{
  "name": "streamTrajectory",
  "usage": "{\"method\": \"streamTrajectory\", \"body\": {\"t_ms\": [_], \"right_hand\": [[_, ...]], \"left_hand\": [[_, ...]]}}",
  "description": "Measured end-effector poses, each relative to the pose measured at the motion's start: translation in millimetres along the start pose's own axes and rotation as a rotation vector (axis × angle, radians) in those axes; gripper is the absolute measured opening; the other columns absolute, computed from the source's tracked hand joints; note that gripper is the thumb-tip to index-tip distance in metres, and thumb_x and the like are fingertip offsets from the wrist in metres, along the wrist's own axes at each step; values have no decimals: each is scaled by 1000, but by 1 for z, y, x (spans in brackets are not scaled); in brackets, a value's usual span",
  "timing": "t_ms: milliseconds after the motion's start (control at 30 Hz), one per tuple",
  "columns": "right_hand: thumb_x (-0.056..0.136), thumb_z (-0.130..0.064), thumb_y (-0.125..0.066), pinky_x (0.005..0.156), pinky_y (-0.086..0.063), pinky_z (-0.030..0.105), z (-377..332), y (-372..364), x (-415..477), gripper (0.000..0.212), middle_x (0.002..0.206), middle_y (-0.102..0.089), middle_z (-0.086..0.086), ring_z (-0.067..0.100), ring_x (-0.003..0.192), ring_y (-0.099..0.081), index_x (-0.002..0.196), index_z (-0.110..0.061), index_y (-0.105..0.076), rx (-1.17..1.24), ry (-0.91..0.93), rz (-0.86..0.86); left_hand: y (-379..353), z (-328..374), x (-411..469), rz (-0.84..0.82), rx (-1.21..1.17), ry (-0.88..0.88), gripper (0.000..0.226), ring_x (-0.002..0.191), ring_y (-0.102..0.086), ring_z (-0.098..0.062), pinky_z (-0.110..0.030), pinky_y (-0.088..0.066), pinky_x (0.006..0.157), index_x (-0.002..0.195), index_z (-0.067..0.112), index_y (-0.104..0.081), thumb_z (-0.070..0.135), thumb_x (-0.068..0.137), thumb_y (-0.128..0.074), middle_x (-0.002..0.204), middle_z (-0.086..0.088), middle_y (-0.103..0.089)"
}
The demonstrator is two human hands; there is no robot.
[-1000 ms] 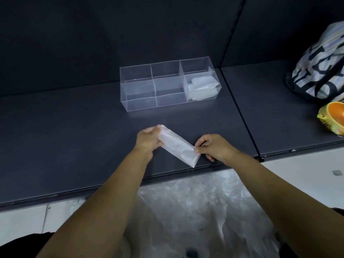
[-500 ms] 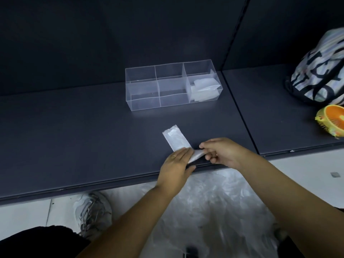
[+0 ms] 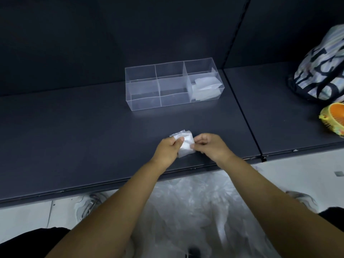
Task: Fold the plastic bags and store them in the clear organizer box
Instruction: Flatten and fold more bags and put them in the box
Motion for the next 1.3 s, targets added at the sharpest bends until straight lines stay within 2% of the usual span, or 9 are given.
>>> {"method": "streamTrajectory", "body": {"t_ms": [167, 267, 400, 500, 567, 667, 933, 1167, 1300], "right_hand": [[79, -10, -74, 62, -47, 20, 5, -7, 14, 6, 68, -66, -1, 10, 62, -58, 75, -13, -71, -132, -29, 138], [79, -15, -73, 65, -46, 24, 4, -9, 18, 3, 68, -65, -2, 13, 64, -59, 76, -15, -73, -252, -27, 176], [80, -17, -70, 65, -48, 26, 0, -13, 18, 5, 73, -69, 0, 18, 73, -65, 78, -16, -74, -345, -30, 204], [81, -18, -69, 68, -50, 26, -4, -15, 17, 7, 79, -71, 3, 19, 78, -66, 82, -14, -75, -383, -35, 205], [82, -19, -69, 70, -50, 27, -5, -15, 17, 9, 84, -72, 3, 19, 82, -67, 86, -13, -75, -404, -36, 214], [84, -27, -68, 77, -51, 30, -3, -21, 13, 13, 88, -70, 1, 19, 88, -65, 90, -16, -71, -411, -14, 258], [84, -41, -68, 85, -26, 34, 31, -26, -9, 30, 104, -53, 4, 25, 102, -46, 100, -18, -60, -683, 196, 593], [93, -39, -54, 90, -26, 36, 23, -29, -7, 23, 107, -52, 5, 25, 108, -45, 100, -19, -62, -596, 79, 570], [83, -41, -67, 95, -32, 37, 7, -42, -6, 22, 109, -52, 2, 22, 110, -46, 91, -20, -65, -519, -18, 479]], "left_hand": [[2, -2, 9, 42, -240, 129, 23, 78, -66, -28, -29, -58, 59, 109, 0, -63, 16, 98, -51, 99, -18, -66], [10, -4, 8, 237, -243, 106, 17, 68, -68, -29, -35, -59, 61, 105, 0, -64, 11, 95, -56, 89, -16, -68], [20, 0, -4, 545, 425, -343, 17, 76, -61, -21, -30, -47, 66, 106, 12, -65, 18, 90, -61, 83, 3, -61], [3, -7, 1, 298, 797, -610, 34, 118, -51, -33, -41, -35, 101, 124, 11, -60, 20, 92, -57, 125, -10, -58], [-3, -21, 6, 140, 1017, -551, 51, 145, -18, -25, -43, -5, 118, 146, 14, -35, 35, 100, -41, 155, -3, -29], [1, -37, 11, 73, 1111, -452, 69, 147, 11, -14, -43, 13, 117, 153, 21, -3, 58, 96, -16, 160, 9, 5], [3, -39, 14, 28, 1194, -404, 86, 145, 21, -18, -45, 19, 114, 151, 24, 12, 73, 81, -1, 159, 7, 16], [0, -41, 11, 90, 1151, -299, 91, 143, 27, -22, -48, 21, 112, 150, 20, 16, 75, 82, -7, 158, 1, 22], [-11, -41, 1, 166, 1109, -176, 88, 143, 25, -22, -48, 20, 112, 148, 11, 20, 67, 89, -13, 158, -3, 23]]}}
Point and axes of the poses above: each hand's wrist, its own x-axis towards the middle knuckle, its own y-axis out of the back of the hand, z = x × y, the point moved 3 cm from there along x, towards the middle knuckle
